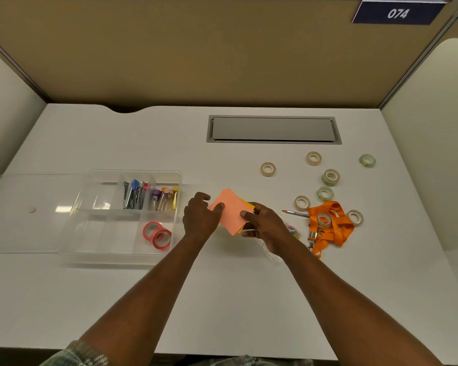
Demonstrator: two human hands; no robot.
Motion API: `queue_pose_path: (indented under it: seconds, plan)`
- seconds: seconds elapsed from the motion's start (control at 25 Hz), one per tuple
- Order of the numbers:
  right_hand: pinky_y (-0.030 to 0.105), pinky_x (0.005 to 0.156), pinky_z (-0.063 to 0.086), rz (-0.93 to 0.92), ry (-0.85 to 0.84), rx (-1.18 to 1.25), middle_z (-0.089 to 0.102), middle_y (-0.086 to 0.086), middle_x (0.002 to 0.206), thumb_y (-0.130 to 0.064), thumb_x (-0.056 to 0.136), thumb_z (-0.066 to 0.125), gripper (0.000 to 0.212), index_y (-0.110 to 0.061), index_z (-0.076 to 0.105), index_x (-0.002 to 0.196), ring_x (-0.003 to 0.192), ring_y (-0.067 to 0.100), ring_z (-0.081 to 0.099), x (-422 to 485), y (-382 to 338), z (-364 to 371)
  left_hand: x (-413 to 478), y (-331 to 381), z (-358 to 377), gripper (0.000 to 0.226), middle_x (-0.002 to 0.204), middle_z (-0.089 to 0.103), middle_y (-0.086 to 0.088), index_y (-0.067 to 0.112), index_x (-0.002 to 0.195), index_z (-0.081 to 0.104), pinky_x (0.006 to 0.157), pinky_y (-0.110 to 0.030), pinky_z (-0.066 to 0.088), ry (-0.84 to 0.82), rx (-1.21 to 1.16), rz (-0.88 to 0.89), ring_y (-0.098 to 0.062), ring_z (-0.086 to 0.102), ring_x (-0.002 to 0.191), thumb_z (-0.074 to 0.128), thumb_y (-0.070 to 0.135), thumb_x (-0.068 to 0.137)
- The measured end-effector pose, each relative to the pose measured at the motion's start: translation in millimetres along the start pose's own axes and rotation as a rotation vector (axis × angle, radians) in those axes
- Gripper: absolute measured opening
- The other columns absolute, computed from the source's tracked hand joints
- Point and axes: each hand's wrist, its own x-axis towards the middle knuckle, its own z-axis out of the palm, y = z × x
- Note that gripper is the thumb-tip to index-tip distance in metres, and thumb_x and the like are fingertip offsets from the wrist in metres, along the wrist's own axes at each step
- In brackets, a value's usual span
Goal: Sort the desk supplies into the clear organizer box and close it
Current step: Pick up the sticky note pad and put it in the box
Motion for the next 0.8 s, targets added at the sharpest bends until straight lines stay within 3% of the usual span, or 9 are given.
queue_pose_path:
  seconds: [0.16, 0.36, 0.52, 0.68, 0.8]
  plan:
    - [0.028, 0.06, 0.056, -0.022, 0.082, -0.066, 0.071, 0.01, 0.099, -0.025, 0.092, 0.069, 0.018, -0.019, 0.067, 0.109, 0.075, 0.021, 0.067, 2, -2, 1, 4, 3, -11, 0.033, 0.105, 0.064, -0.004, 0.012, 0.111, 0.061, 0.078, -0.033, 0.049, -0.081, -0.019, 0.112, -0.021, 0.061, 0.093, 0.071, 0.033, 0.086]
    - [0.029, 0.057, 0.054, 0.007, 0.104, 0.055, 0.066, 0.007, 0.093, -0.041, 0.095, 0.064, 0.023, -0.02, 0.07, 0.104, 0.067, 0.021, 0.064, 2, -3, 5, 13, 1, -27, 0.013, 0.086, 0.066, -0.005, 0.009, 0.092, 0.067, 0.064, -0.029, 0.043, -0.112, -0.264, -0.049, -0.019, 0.058, 0.075, 0.072, 0.02, 0.087]
    - [0.029, 0.056, 0.055, 0.001, 0.098, 0.132, 0.066, 0.007, 0.093, -0.039, 0.096, 0.062, 0.024, -0.018, 0.069, 0.106, 0.065, 0.019, 0.064, 1, -2, 8, 15, 0, -35, 0.01, 0.086, 0.066, -0.003, 0.012, 0.081, 0.064, 0.07, -0.034, 0.047, -0.103, -0.401, -0.098, -0.018, 0.057, 0.077, 0.068, 0.016, 0.089]
    - [0.03, 0.058, 0.057, 0.014, 0.155, 0.231, 0.066, 0.009, 0.096, -0.028, 0.099, 0.06, 0.019, -0.013, 0.066, 0.108, 0.071, 0.024, 0.064, 3, -1, 8, 20, 1, -44, 0.005, 0.096, 0.066, -0.009, 0.013, 0.096, 0.063, 0.054, -0.03, 0.048, -0.016, -0.552, -0.216, -0.019, 0.062, 0.065, 0.061, 0.014, 0.091]
    - [0.033, 0.064, 0.059, 0.012, 0.178, 0.334, 0.065, 0.011, 0.103, -0.015, 0.101, 0.056, 0.019, -0.009, 0.059, 0.118, 0.078, 0.027, 0.068, 4, 1, 8, 21, 4, -49, 0.034, 0.1, 0.063, -0.015, 0.013, 0.12, 0.05, 0.05, -0.03, 0.052, -0.089, -0.825, -0.357, -0.025, 0.067, 0.062, 0.052, -0.002, 0.089]
